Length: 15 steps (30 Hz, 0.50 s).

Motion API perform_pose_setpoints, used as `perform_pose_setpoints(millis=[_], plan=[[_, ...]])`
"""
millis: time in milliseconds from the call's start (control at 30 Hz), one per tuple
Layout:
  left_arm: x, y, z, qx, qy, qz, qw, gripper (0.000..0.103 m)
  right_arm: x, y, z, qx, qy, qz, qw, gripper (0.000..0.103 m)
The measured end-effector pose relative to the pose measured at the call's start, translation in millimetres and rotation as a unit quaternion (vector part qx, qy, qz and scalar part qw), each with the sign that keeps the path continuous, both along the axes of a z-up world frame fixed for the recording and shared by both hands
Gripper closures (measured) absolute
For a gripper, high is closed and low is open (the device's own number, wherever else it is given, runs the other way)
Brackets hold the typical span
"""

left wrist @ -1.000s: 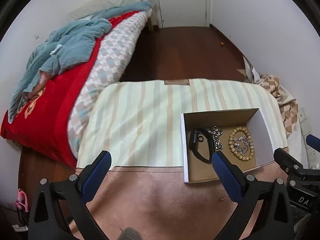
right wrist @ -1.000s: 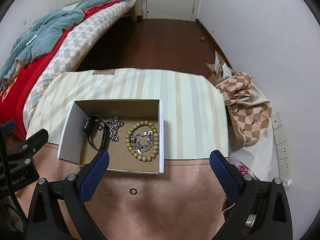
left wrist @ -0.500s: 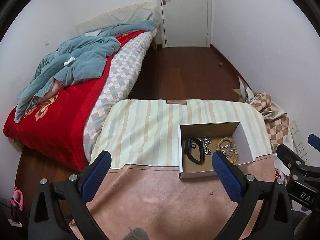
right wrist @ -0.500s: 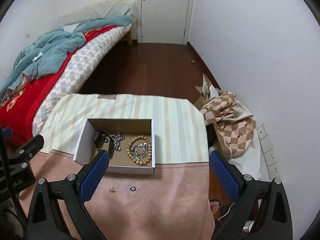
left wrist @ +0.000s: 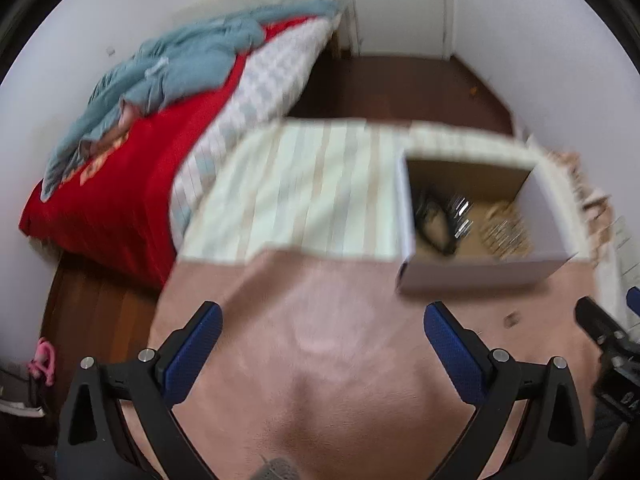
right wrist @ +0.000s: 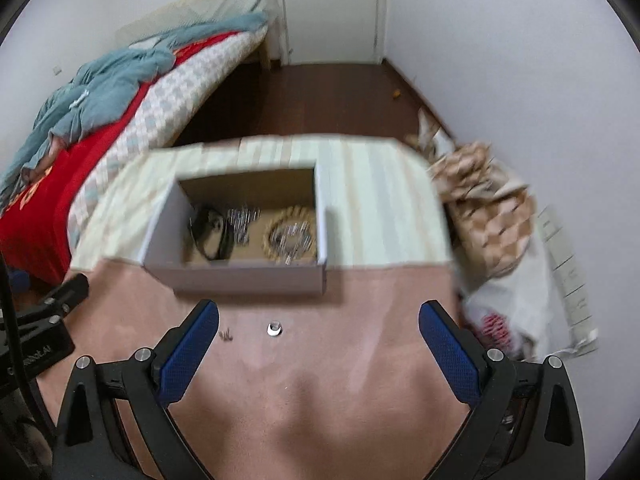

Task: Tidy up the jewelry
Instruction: 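Grasp the second black ring with the right tool while the left tool moves to the earring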

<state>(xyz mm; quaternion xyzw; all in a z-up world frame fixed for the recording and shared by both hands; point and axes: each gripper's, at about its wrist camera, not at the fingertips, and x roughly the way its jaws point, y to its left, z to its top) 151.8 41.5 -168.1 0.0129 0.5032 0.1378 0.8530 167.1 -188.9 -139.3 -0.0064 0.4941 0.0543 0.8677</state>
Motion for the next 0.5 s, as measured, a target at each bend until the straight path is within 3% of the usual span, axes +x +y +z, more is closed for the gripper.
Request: perform_pose_setpoints(millis=[133, 233, 400, 500], plan=[[6.7, 5.1, -53.7, 0.005, 0.057, 0.013, 0.9983, 0.000, 8.6, 2.5, -56.7, 0.022, 0.036, 0.015, 0.999, 0.037], [7.8, 7.8, -70.1, 0.004, 0.074, 0.019, 0.9971, 0.000, 11.2, 6.4, -79.0, 0.023, 0.033, 0.022, 0.999, 0.043], [10.7, 8.2, -77.7, 0.005, 0.080, 0.016, 0.9966, 0.000, 12.1, 18.4, -93.3, 0.017, 0.026, 0.041, 0.999, 0.044], [11.1, 8.5, -79.4, 0.006, 0.081, 0.014, 0.9966, 0.000, 13.9, 26.8, -102.6, 0.006, 0.036, 0.050, 0.998, 0.056]])
